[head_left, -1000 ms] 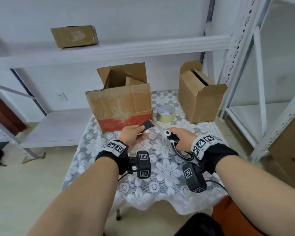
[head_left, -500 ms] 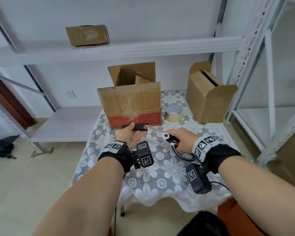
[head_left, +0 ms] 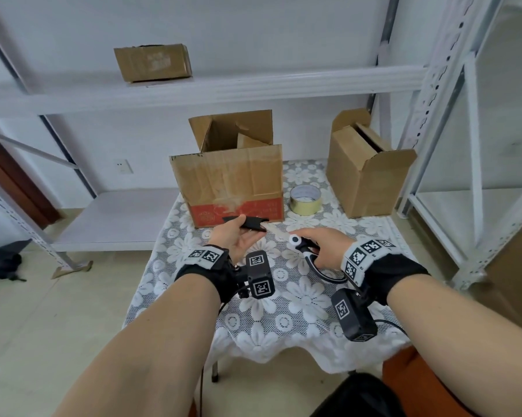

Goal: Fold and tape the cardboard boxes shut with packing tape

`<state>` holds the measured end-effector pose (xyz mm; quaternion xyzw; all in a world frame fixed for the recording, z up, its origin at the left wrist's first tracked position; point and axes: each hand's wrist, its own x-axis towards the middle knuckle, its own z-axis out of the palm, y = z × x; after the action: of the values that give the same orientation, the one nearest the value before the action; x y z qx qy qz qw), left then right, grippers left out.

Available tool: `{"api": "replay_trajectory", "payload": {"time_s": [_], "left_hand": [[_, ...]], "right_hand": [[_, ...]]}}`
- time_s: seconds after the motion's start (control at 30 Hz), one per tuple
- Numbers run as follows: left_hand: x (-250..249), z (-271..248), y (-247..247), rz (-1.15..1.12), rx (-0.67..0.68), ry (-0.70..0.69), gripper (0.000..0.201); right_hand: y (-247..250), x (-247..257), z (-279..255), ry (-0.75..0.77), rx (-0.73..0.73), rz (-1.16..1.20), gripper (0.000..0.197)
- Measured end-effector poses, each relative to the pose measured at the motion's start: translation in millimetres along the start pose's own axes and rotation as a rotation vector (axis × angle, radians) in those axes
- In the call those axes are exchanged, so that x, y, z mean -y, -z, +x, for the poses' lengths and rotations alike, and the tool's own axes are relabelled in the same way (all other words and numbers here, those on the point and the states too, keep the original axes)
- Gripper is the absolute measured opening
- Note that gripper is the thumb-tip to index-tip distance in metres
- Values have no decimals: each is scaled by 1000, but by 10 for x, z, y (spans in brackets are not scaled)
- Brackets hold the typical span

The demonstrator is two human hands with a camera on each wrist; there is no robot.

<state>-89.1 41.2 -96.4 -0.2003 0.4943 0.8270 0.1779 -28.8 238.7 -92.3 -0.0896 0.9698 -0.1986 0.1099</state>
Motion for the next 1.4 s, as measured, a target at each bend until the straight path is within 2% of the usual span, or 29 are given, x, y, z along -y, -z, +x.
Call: {"api": "replay_trajectory", "payload": {"time_s": [0.07,0.2,0.33,0.43,0.53,0.67,0.8,0.9,1.07,1.2,1.27,1.4], "left_hand": [[16,-22,-18,73,6,-16,13],[105,-45,-91,227,74,14,14],[139,-13,-146,235,88,20,18],[92,-5,-132,223,75,-10,17],[86,-8,-183,151,60,-40,17],[100,-28,-375,-159,42,-74,20],[84,19,-465,-231,-7,-49,22],[108,0,-518,-197,-33,-41,23],[172,-46,-570,-111,26,3,21],[222,-71,-571,187,133,69,17],[252,-80,-570,284,134,80,13],[279,-35,-488,358,87,90,21]], "right_hand": [[7,23,2,10,-1,-12,57],[30,131,38,14,-5,-26,58],[50,165,32,-64,-26,-12,63],[97,111,-5,-149,-44,61,53],[117,92,-14,-177,-56,136,42],[92,128,-2,-153,-80,241,40],[107,126,-2,-157,-135,305,38],[150,116,3,-143,-149,366,37],[161,-4,-2,-169,-127,385,36],[139,-93,16,-264,-106,381,32],[142,-149,30,-327,-88,356,28],[116,-259,61,-488,-46,241,38]]}}
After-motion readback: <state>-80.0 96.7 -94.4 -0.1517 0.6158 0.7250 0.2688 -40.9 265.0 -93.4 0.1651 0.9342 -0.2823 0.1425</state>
